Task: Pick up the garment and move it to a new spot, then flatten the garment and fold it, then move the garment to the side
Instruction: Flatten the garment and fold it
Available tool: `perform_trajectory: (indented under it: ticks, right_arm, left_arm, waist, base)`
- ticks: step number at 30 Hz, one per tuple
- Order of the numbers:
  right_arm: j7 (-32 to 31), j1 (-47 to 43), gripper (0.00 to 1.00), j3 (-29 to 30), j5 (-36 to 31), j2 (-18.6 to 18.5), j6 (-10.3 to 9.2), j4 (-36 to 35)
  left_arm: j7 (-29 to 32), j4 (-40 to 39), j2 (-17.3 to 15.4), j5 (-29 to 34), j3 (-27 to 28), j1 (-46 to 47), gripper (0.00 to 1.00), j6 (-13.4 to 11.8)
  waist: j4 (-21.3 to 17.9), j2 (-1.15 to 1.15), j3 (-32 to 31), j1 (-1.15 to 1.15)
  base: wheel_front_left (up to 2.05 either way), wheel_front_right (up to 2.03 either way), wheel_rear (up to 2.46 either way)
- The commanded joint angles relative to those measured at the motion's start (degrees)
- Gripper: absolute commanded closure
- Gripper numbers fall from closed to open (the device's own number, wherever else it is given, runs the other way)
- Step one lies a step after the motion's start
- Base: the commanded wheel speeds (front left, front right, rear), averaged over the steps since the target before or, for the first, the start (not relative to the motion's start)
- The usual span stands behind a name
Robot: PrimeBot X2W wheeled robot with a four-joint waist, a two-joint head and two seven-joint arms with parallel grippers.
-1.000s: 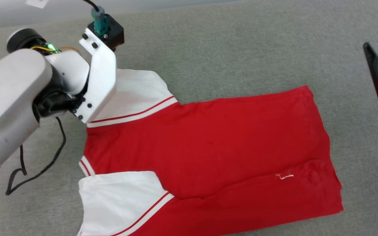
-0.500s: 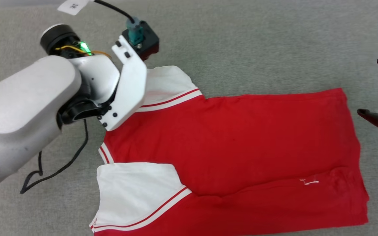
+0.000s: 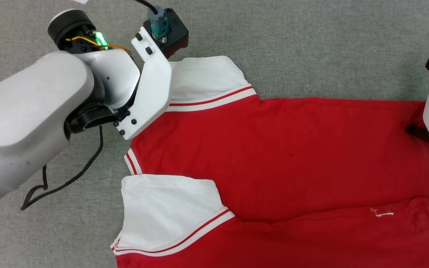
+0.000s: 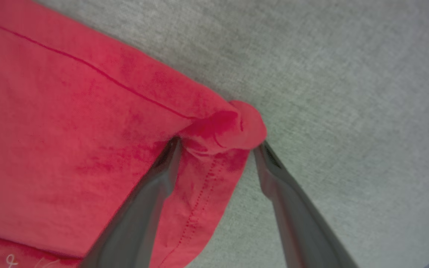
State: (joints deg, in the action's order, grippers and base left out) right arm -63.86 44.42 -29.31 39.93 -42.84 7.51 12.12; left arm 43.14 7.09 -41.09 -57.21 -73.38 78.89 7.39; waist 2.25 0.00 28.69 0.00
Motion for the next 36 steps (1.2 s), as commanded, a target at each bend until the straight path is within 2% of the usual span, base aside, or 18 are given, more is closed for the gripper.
perform_trajectory:
  ticks: [1, 4, 5, 6, 14, 21, 31, 36]
  right_arm:
    - [0.4, -2.4, 0.0, -2.2, 0.8, 1.8, -0.05, 1.7]
    - [1.5, -3.9, 0.0, -3.9, 1.6, 1.9, -0.04, 2.2]
    - [2.5, -3.8, 0.94, -4.1, 1.7, 1.8, -0.04, 2.2]
    - [3.5, -3.6, 1.0, -4.2, 2.0, 1.7, -0.04, 2.2]
    - [13.3, -1.3, 1.0, -5.1, 0.8, -0.4, -0.05, 0.3]
    - [20.0, -4.5, 1.0, -6.3, 2.9, -1.4, -0.05, -1.5]
    - [26.2, -14.1, 1.0, -5.8, 4.7, -4.8, -0.05, -3.4]
    - [27.6, -20.0, 1.0, -4.7, 6.0, -5.5, -0.05, -3.2]
  left_arm:
    - [-0.5, 0.1, 0.1, -0.1, 0.0, 0.5, 1.0, 0.0]
    - [-0.9, 0.4, 0.2, -0.1, 0.0, 0.5, 1.0, 0.0]
    - [-1.0, 0.6, 0.2, -0.1, 0.0, 0.3, 1.0, 0.0]
    - [-1.4, 0.8, 0.2, 0.0, 0.0, 0.0, 1.0, 0.0]
    - [-5.1, 3.1, 0.7, -1.0, 0.0, -3.4, 1.0, 0.0]
    - [-8.5, 3.1, -0.3, -2.3, 0.0, -7.9, 1.0, 0.0]
    - [-9.6, -2.6, -4.3, -2.1, 0.0, -17.6, 1.0, -0.2]
    - [-9.0, -6.1, -6.7, -2.5, 0.0, -23.8, 1.0, -1.3]
  waist:
    - [0.1, 0.0, 0.3, 0.0]
    - [0.0, 0.0, 0.3, 0.0]
    - [-0.1, 0.0, 0.1, 0.0]
    - [-0.2, 0.0, -0.1, 0.0]
    - [-1.2, 0.0, -5.6, 0.0]
    - [-1.9, 0.0, -12.4, 0.0]
    - [-0.9, 0.0, -20.1, 0.0]
    - [-0.7, 0.0, -22.8, 0.0]
  base:
    - [0.0, 0.0, 0.0]
    - [0.0, 0.0, 0.0]
    - [0.0, 0.0, 0.0]
    - [0.0, 0.0, 0.0]
    - [0.0, 0.0, 0.0]
    - [0.0, 0.0, 0.0]
    - [0.0, 0.0, 0.0]
    - [0.0, 0.0, 0.0]
